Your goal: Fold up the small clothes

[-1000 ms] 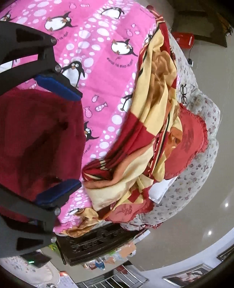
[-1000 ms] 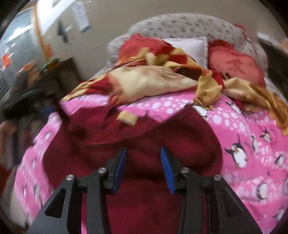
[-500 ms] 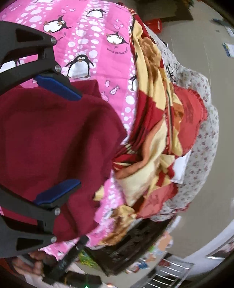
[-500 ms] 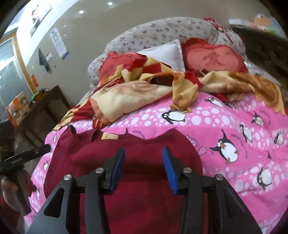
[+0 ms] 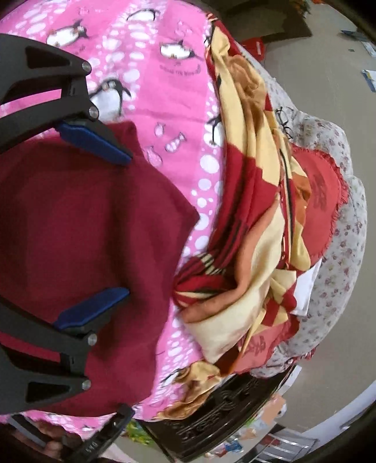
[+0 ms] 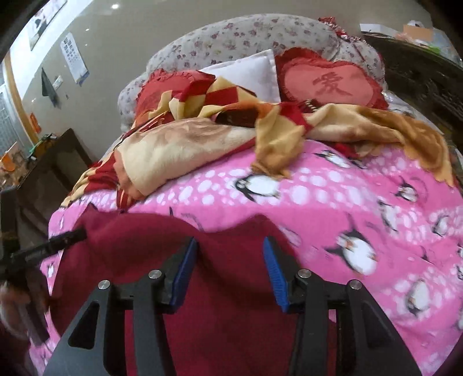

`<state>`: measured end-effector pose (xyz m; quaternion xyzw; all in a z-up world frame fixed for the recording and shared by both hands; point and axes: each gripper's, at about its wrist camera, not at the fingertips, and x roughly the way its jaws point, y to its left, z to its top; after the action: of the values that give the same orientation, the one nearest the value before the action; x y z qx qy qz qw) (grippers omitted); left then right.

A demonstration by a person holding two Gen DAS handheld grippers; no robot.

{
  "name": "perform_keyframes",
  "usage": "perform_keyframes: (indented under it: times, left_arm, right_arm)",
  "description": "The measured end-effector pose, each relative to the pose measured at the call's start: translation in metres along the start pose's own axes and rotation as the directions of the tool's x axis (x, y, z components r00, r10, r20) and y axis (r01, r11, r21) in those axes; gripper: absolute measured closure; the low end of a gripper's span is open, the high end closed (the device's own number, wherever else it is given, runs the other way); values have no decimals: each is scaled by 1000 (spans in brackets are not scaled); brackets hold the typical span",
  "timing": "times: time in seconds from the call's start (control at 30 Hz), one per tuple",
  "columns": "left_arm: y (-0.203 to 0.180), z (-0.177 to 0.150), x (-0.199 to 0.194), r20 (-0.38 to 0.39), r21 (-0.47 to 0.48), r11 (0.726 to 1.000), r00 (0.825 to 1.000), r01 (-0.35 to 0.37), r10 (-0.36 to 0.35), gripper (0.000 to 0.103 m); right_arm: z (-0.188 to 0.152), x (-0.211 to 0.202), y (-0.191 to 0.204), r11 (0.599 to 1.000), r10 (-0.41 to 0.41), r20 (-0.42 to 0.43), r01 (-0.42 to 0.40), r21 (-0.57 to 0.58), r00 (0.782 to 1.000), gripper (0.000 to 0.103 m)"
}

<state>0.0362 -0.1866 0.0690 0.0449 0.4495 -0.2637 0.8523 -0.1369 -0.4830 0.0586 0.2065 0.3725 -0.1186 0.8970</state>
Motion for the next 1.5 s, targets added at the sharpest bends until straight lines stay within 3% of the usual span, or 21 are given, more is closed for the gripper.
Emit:
perform_keyframes:
  times: [0.07,0.23,0.37,0.47,0.53,0.6,0.73,0.8,0.93,1.03,1.07,1.17,1.37,1.47,1.5]
  left_arm:
    - [6,-8,-11,8,11,1000,1000,-9,9,12]
    - [34,-40,-40,24,-57,996,997,75,-74,12]
    - [51,-61,-61,26,-81,993,996,82,-80,12]
    - [58,-70,-71,30,-86,993,996,83,-80,12]
    - [58,-76,-75,19,-79,994,997,74,-73,12]
    - [58,-82,-80,12,-69,994,997,80,-79,12]
    - [56,-98,-91,15,-33,993,994,109,-109,12]
    - [52,-108,-88,-10,-21,992,992,128,-128,12]
    - [39,-127,-70,-77,15,991,988,132,-131,12]
    - [30,-134,-64,-86,81,989,989,127,-120,14]
    - [28,-135,-62,-83,110,987,990,120,-111,21]
    - [26,-134,-55,-123,115,981,982,158,-144,62]
    - [27,-134,-76,-116,115,971,974,209,-195,83]
    - [29,-148,-73,-145,130,971,973,200,-180,84]
    - [31,-150,-71,-147,127,974,974,189,-170,79]
  right_arm:
    - [-11,-18,-13,1000,-5,-9,5,12,1000,46]
    - [-63,-74,-43,989,98,-19,-95,109,995,46]
    - [-101,-95,-25,986,156,-47,-153,67,987,46]
    - [-126,-83,-9,986,161,-102,-157,53,982,47]
    - [-137,-66,-4,984,174,-147,-164,74,974,67]
    - [-141,-62,1,986,165,-145,-157,63,976,79]
    - [-131,-95,-2,985,172,-60,-170,34,983,85]
    - [-132,-107,-11,991,131,-35,-130,36,991,85]
    - [-152,-84,-23,994,91,-133,-80,80,987,85]
    - [-154,-86,-18,995,78,-120,-70,70,990,85]
    - [-152,-89,-17,995,80,-110,-73,67,991,85]
    - [-145,-95,-16,995,79,-98,-73,64,992,85]
    - [-141,-114,-12,996,75,-64,-72,52,995,85]
    - [-152,-102,-20,995,69,-116,-59,86,991,85]
    - [-155,-95,-22,994,70,-138,-58,95,988,84]
